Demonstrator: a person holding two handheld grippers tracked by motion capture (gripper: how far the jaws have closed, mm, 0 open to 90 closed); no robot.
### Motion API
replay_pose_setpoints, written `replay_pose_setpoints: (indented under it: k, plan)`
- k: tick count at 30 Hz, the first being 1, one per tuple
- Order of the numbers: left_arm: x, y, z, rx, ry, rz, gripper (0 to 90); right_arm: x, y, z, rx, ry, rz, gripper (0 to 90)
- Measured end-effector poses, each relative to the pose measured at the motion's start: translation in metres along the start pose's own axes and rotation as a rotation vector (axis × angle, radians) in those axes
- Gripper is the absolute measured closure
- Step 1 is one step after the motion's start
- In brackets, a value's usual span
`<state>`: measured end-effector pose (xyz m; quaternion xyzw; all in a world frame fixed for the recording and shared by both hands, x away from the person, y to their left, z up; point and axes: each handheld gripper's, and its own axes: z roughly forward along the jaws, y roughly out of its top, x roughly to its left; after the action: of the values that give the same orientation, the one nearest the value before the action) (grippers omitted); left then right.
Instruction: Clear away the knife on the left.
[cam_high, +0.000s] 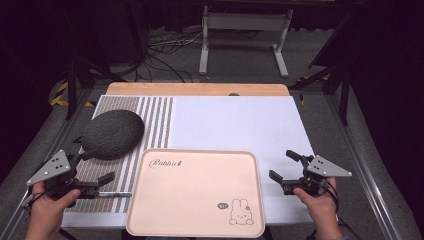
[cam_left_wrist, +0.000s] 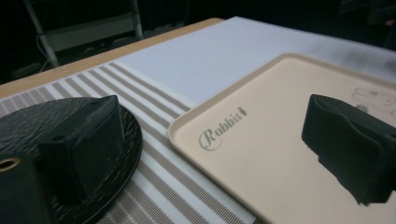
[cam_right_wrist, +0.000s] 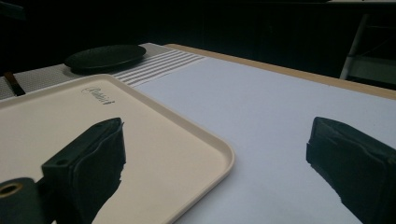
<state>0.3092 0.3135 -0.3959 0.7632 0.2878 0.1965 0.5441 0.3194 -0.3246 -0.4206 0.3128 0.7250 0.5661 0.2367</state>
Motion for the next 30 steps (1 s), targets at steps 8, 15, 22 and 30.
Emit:
replay_pose_setpoints:
  k: [8,15,22,30]
  plan:
    - [0.004,0.015,0.000,0.204,0.059,0.046,2.5,0.000,0.000,0.001,0.000,0.004,-0.003,5.2]
    - [0.006,0.024,0.002,0.386,0.019,0.113,8.5,0.001,0.000,0.002,0.010,0.014,-0.005,5.2]
    - [0.010,0.022,0.006,0.491,0.000,0.170,9.6,0.001,0.000,0.003,0.012,0.020,-0.011,5.2]
    - [0.014,0.025,0.007,0.601,0.008,0.187,11.3,0.001,-0.001,0.004,0.014,0.023,-0.012,5.0]
